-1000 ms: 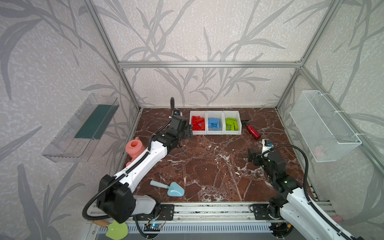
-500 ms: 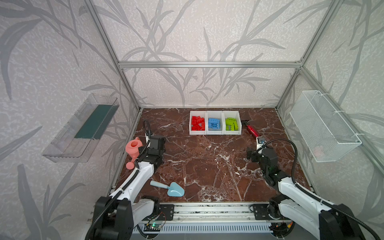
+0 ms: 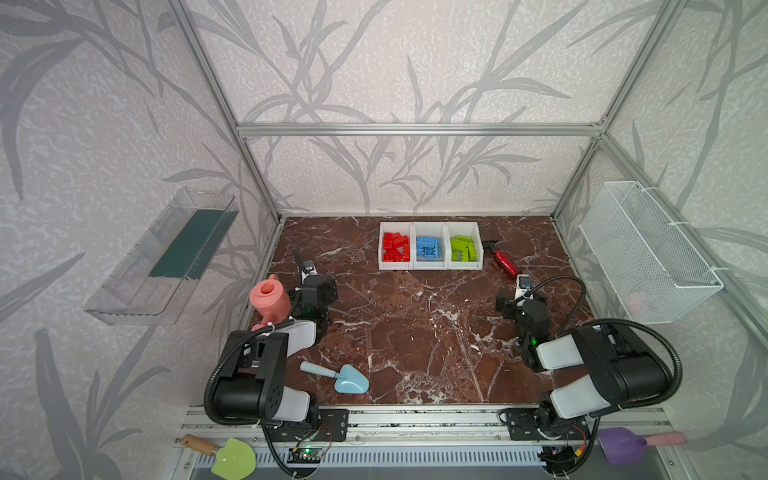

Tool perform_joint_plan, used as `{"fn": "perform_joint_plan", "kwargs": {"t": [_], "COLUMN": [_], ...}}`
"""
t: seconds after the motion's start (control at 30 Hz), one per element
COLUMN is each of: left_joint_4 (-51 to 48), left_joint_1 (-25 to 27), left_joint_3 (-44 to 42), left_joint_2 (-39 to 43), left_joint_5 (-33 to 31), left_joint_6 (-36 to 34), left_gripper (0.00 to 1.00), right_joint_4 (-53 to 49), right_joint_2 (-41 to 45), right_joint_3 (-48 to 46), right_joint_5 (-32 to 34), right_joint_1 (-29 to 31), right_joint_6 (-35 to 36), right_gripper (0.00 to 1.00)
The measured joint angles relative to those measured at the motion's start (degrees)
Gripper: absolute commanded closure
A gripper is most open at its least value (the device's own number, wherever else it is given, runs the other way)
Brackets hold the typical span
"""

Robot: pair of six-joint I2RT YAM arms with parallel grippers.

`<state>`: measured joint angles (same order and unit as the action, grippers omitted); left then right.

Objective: Sort the legos into containers by color

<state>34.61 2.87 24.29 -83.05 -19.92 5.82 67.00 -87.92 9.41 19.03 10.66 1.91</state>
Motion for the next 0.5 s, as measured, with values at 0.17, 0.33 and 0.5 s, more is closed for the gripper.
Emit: {"fn": "perform_joint_plan", "kwargs": {"t": [0.17, 0.33, 0.5], "left_joint_4": [8.3, 9.2, 9.6], "left_joint_1": [-0.2, -2.3, -2.6], "left_joint_3": [-3.7, -1.5, -1.2], "left_joint_2": [-4.5, -4.5, -4.5], "left_joint_5": [0.9, 3.9, 5.0], "left_joint_6": [-1.2, -1.1, -1.1], "left_gripper": [0.03, 0.01, 0.01], "right_joint_4": [6.1, 1.5, -7.3], "right_joint_2": [-2.0, -4.7, -3.1], "right_joint_3": [-0.8, 4.6, 12.4], "right_joint_5": [-3.8, -7.7, -11.6], "right_joint_1": [-0.3, -0.7, -3.7], "right_joint_6": [1.7, 2.7, 1.9], "right_gripper": [0.01, 0.01, 0.01]}}
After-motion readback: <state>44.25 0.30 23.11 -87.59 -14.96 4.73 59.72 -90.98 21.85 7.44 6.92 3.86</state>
